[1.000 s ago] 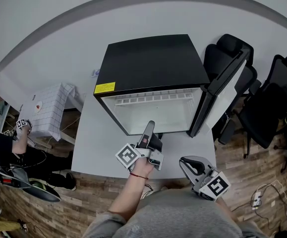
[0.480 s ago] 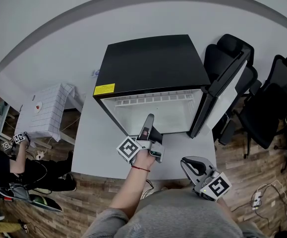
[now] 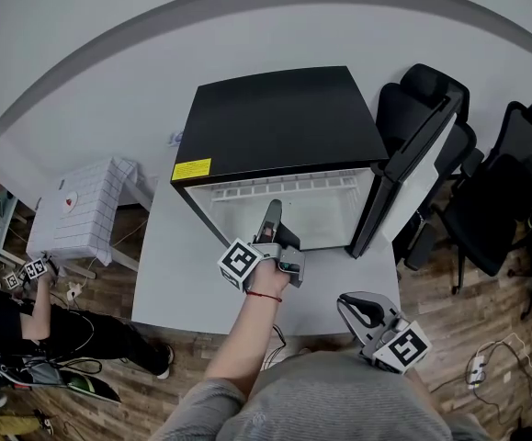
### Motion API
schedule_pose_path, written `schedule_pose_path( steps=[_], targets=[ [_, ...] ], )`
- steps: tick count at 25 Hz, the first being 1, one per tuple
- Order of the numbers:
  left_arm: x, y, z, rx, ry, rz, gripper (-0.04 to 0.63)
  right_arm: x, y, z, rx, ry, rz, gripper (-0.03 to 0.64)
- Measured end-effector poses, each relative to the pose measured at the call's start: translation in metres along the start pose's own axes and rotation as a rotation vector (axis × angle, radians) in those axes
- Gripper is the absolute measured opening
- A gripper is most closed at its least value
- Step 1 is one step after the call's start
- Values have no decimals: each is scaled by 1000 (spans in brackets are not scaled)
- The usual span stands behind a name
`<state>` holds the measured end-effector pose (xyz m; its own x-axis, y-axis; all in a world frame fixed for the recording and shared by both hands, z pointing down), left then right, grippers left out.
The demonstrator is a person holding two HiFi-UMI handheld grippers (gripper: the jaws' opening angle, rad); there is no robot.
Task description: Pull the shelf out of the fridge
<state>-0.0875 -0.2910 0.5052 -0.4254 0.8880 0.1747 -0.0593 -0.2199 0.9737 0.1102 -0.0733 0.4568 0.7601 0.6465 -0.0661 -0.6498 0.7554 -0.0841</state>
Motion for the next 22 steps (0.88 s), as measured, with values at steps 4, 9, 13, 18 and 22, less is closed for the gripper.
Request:
schedule_pose_path(
  steps=[4, 9, 13, 18, 22],
  targets=[
    [-16, 0, -4, -1, -19, -8, 137, 4, -1, 0, -2, 5, 12, 14],
    [-36, -2, -9, -5, -44, -26, 137, 7, -4, 1, -4, 12, 20, 14],
    [-46, -1, -11, -3, -58, -39, 137, 11, -8, 2, -9, 10, 31, 14],
    [-57, 6, -16, 13, -89, -72, 137, 14, -11, 3, -11, 8, 40, 14],
    [-66, 9, -19, 15, -109, -87, 137, 15, -13, 5, -7, 12, 36, 14]
  ],
)
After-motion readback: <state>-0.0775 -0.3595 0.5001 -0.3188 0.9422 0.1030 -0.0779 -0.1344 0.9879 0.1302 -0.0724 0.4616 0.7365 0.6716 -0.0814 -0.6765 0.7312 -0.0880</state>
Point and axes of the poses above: the fingertips, and each gripper's own axes: x backward along the fingers, y to its left, z out of its underside, the point moved 8 cm from there along x, backward along the fingers, and after that the axes turned 1 degree about -z, right-handed, at the moved point
